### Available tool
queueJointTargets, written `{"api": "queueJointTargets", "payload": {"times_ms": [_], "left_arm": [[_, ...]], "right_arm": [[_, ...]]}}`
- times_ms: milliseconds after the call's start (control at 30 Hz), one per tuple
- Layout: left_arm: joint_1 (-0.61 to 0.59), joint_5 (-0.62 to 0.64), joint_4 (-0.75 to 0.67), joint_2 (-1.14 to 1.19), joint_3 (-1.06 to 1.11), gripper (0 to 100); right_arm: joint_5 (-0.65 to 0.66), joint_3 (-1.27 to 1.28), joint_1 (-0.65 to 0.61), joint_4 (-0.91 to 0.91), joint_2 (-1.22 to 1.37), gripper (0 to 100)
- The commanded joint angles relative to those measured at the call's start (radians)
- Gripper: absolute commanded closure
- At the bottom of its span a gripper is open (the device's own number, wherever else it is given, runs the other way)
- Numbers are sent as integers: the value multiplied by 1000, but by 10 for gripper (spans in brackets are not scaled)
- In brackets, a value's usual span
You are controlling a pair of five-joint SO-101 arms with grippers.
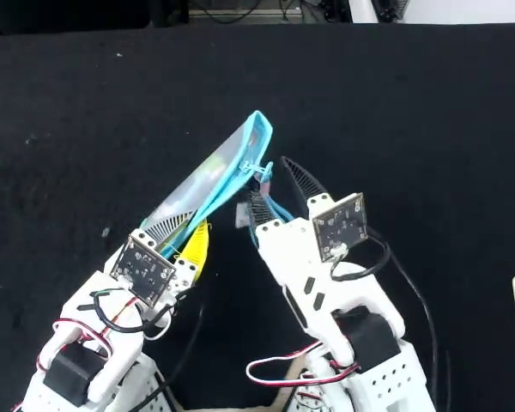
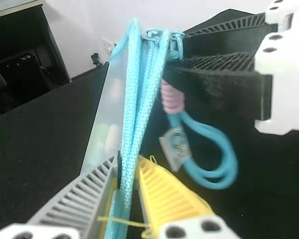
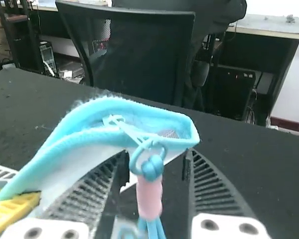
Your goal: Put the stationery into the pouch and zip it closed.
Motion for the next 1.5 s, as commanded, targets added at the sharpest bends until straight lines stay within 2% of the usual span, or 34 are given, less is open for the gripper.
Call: {"api": "queueJointTargets", "payload": {"times_ms": [0, 133, 433, 667, 833, 1033, 1267, 1467], "left_arm": [[-25, -5, 18, 9, -1, 971], [-25, -5, 18, 9, 2, 971], [-25, -5, 8, 9, -4, 971], [-18, 2, -123, 9, -4, 970], [-21, 26, -158, 9, -13, 851], [-12, 124, -170, 15, -119, 845], [-4, 51, -354, 20, -87, 845], [-4, 52, -364, 21, -73, 845]], "right_arm": [[23, -1, -3, -40, -15, 853], [115, 27, 49, -103, -21, 992], [114, 31, 74, -110, -22, 988], [114, 30, 54, -109, -22, 988], [120, 36, -38, -109, -22, 988], [120, 36, -48, -109, -21, 988], [120, 36, -51, -109, -21, 988], [120, 36, -48, -109, -21, 988]]}}
